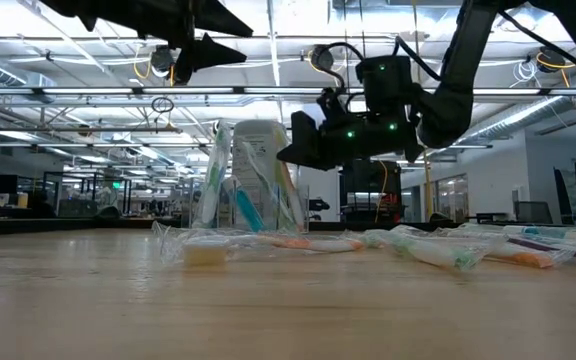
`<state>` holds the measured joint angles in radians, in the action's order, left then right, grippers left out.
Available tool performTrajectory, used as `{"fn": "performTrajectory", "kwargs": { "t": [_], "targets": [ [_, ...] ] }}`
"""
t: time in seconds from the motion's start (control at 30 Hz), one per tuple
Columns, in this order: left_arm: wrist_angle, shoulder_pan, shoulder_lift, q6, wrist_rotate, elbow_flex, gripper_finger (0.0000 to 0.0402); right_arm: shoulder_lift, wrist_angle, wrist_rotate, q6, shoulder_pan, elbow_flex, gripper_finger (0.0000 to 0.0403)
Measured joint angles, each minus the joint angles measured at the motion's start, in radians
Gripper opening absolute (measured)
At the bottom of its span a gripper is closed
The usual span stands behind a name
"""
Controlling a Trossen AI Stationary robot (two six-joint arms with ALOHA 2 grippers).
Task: Pick & Place toothbrushing station
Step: Put the orange toothbrush into the transparent organizer, then put the violet toothbrush into the transparent organizer
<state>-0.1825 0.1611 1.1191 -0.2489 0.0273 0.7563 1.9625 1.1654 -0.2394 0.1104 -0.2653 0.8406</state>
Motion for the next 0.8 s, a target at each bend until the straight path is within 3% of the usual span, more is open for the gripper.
{"fn": "performTrajectory", "kwargs": {
  "t": [0.33,0.6,0.8],
  "targets": [
    [0.109,-0.125,0.0,-0.03,-0.001,0.0,0.0244,-0.038,-0.069,0.005,-0.075,-0.001,-0.001,0.0113],
    [0.136,-0.236,0.0,-0.132,0.003,0.0,0.0244,-0.205,-0.354,0.008,-0.145,0.011,-0.002,0.0177],
    [0.236,-0.296,0.049,-0.292,0.18,0.001,0.0244,-0.349,-0.581,0.008,-0.181,0.037,-0.001,0.0193]
  ]
}}
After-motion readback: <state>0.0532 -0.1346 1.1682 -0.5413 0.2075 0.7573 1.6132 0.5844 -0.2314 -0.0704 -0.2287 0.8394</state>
